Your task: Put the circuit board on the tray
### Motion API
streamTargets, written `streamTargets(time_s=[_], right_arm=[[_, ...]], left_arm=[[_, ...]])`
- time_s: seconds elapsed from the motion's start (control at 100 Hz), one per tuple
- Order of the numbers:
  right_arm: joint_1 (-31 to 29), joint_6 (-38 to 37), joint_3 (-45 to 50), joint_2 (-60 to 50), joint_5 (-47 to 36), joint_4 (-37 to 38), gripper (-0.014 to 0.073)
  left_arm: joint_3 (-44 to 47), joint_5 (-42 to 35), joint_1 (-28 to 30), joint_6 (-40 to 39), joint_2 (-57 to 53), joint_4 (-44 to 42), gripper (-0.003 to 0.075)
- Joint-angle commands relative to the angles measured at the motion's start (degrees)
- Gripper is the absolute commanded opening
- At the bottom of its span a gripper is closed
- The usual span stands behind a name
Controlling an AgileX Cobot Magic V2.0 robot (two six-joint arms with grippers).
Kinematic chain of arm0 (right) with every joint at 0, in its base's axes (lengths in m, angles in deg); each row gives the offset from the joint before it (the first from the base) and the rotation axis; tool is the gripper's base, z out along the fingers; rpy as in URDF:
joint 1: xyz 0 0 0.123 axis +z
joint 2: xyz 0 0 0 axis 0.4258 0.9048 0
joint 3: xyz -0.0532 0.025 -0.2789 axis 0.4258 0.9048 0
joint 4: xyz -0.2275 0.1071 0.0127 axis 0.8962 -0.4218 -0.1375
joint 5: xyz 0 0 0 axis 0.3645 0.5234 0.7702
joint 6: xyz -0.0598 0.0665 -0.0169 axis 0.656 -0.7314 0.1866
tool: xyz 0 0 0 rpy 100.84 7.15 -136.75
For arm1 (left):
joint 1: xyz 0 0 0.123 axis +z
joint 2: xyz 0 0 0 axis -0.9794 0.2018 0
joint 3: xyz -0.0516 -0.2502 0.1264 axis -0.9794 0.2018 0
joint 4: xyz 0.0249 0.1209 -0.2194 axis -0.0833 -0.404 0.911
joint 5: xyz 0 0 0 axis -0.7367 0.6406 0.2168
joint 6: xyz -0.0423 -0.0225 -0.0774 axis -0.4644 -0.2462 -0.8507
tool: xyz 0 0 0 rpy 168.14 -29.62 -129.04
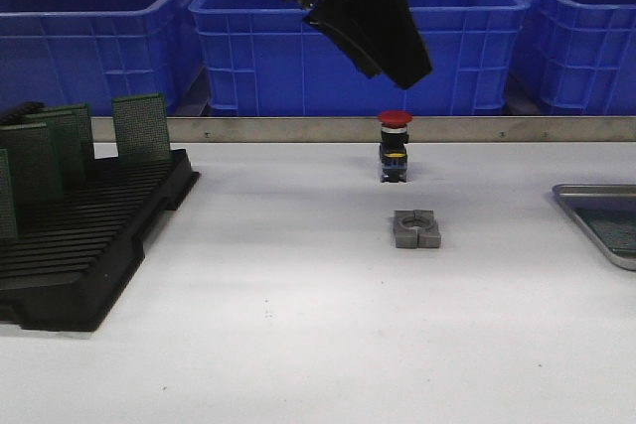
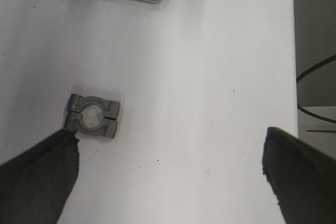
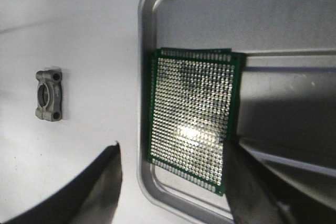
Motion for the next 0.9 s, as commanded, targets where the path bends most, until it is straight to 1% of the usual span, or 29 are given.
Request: streamTargets(time_s=[0.0,0.27,0.47,0.62,0.77,0.89], right_arm=[[-0.4,0.1,-1.3,-2.6,1.5,-1.9,0.0503],[-0.4,0.2,-1.3,-2.6,2.4,-1.9,0.0503],[-0.4,0.2,-1.5,-2.9,3.1,-2.6,0.0502],[0.1,0.2,-1.5,-5.7,2.7,-2.6,0.0502],[1.7,0.2,-1.5,-12.1,0.9,-2.6,0.0497],[4.3,0.2,-1.4,-18.7,-2.2,-2.6,0.0497]], left_arm=[[-1.9,1.9,-0.5,-0.5,-3.9,3.4,0.0659],[-1.9,1.9,-0.5,-0.5,-3.9,3.4,0.0659],[-1.9,1.9,-0.5,-1.0,-4.2,5.1,0.0659],[-1.9,-0.5,-0.5,-5.0,-6.2,5.1,0.0659],[-1.9,-3.2,-0.5,-8.3,-10.1,4.3,0.0659],[-1.9,-7.2,-0.5,-13.7,-14.1,-1.0,0.0659]])
